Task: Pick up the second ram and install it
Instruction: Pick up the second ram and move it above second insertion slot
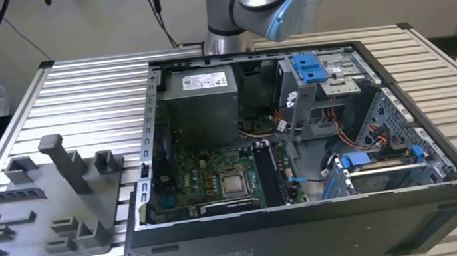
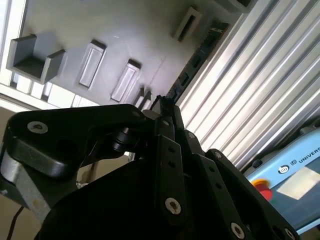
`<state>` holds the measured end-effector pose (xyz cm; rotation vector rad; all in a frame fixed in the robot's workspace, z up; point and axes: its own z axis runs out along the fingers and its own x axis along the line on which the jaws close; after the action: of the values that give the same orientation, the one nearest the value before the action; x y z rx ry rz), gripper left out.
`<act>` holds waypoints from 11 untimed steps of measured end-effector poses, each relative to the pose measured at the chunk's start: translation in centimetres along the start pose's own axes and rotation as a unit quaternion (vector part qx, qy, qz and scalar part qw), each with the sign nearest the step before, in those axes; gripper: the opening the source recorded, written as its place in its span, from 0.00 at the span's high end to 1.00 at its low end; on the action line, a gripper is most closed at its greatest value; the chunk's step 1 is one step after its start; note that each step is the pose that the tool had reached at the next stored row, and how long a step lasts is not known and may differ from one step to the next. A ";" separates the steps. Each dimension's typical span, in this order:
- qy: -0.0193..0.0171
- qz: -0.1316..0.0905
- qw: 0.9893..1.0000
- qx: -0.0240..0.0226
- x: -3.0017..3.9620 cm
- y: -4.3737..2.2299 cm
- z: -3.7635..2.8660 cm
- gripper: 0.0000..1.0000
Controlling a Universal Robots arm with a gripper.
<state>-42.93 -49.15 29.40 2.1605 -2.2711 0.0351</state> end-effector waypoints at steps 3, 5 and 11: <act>0.000 0.000 1.000 0.000 0.01 -0.01 -0.44 0.86; 0.000 0.000 1.000 0.000 0.02 -0.01 -0.80 0.86; 0.000 0.000 1.000 0.000 0.01 0.02 -1.45 0.86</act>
<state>-42.97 -49.13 30.85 2.1607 -2.2711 0.0353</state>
